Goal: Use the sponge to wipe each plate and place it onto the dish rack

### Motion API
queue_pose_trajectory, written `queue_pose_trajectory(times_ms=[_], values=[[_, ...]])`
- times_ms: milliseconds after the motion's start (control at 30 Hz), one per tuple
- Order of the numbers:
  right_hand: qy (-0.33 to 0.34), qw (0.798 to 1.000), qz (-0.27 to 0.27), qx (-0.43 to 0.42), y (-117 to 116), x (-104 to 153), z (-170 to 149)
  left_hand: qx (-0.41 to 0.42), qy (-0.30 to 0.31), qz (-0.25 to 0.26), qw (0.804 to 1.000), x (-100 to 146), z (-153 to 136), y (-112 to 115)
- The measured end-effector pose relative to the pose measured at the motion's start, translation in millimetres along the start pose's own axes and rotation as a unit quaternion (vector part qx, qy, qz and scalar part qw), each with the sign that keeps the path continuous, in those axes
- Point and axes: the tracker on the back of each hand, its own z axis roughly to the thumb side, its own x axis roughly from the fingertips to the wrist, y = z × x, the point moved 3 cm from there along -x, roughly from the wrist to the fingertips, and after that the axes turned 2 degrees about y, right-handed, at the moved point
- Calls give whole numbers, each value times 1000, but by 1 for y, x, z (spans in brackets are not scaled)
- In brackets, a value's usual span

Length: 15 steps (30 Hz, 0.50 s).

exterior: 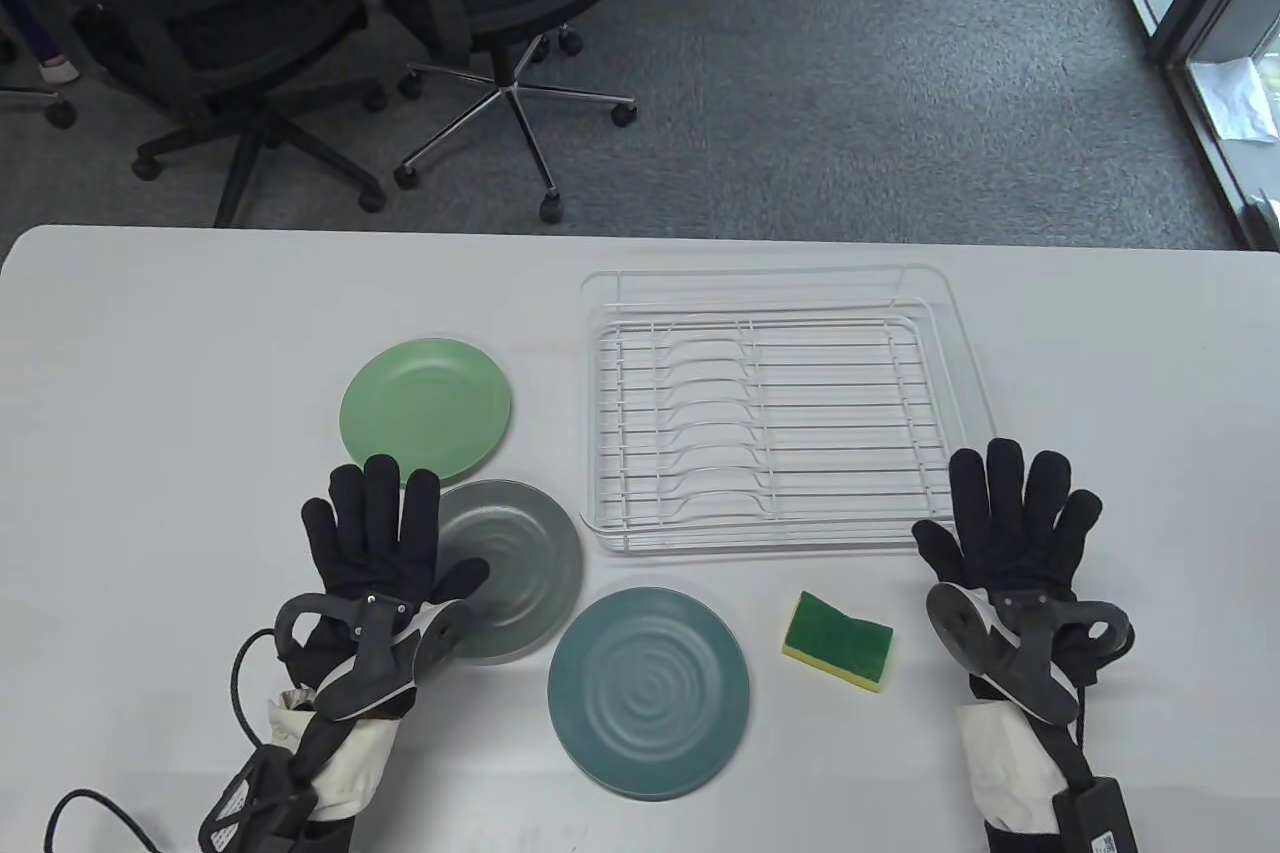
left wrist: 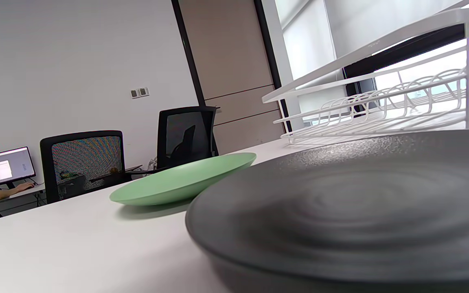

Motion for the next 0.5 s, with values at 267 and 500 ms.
queue_pose_trajectory(times_ms=[267, 500], values=[[56, 997, 10, -47, 18, -1, 22, -1, -1, -1, 1000, 0, 0, -1], [147, 967, 174, -113, 8, 0, 48, 3, -5, 1, 1000, 0, -1, -1]])
